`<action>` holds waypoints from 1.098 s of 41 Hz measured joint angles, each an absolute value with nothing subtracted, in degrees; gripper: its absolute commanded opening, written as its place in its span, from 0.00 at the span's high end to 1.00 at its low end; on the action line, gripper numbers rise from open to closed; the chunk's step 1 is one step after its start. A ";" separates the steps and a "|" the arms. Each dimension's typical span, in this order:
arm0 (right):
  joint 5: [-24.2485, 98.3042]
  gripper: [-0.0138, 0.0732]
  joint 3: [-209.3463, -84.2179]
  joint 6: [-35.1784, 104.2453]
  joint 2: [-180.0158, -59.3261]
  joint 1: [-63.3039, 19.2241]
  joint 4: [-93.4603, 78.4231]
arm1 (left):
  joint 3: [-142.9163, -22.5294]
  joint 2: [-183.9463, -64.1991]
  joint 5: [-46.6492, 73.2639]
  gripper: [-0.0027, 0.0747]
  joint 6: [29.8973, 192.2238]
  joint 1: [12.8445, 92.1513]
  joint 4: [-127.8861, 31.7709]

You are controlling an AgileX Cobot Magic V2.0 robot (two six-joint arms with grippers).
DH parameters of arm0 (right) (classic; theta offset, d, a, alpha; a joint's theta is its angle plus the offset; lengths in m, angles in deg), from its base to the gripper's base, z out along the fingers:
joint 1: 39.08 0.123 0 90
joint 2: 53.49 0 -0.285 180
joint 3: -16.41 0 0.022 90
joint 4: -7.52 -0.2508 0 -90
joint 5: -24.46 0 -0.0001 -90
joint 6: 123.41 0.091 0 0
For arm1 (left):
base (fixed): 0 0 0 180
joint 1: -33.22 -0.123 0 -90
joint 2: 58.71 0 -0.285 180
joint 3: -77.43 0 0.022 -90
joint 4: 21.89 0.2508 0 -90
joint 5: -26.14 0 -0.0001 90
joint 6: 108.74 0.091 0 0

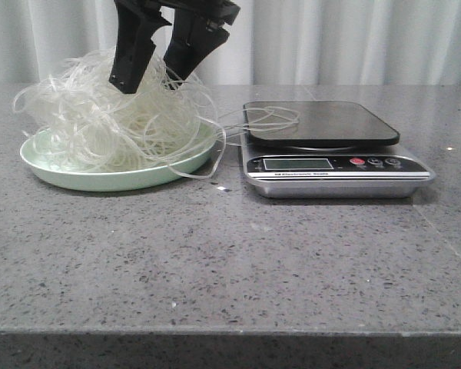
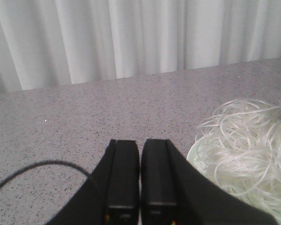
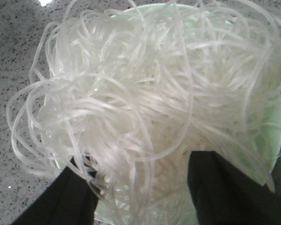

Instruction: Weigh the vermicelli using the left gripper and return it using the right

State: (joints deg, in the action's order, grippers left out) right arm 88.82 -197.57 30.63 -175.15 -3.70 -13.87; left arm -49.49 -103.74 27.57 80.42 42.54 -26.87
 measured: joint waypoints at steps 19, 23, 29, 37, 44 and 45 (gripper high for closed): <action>89.85 0.42 -197.57 30.63 -169.05 -7.41 -13.85 | -49.49 -103.74 27.57 0.79 80.42 42.54 -26.87; 89.85 0.67 -197.57 30.63 -167.97 -9.48 -13.85 | -49.49 -103.74 27.57 0.79 80.42 42.54 -26.87; 89.99 0.67 -197.57 30.63 -166.75 -13.26 -13.85 | -49.49 -103.74 27.57 0.79 80.42 42.54 -26.87; 89.99 0.67 -197.57 31.51 -166.20 -19.48 -13.75 | -49.49 -103.74 27.57 0.79 80.42 42.54 -26.87; 86.85 0.67 -197.57 37.08 -166.20 -24.92 -13.75 | -49.49 -103.74 27.57 0.79 80.42 42.54 -26.87; 86.11 0.67 -197.57 37.42 -166.20 -25.54 -13.75 | -49.49 -103.74 27.57 0.79 80.42 42.54 -26.87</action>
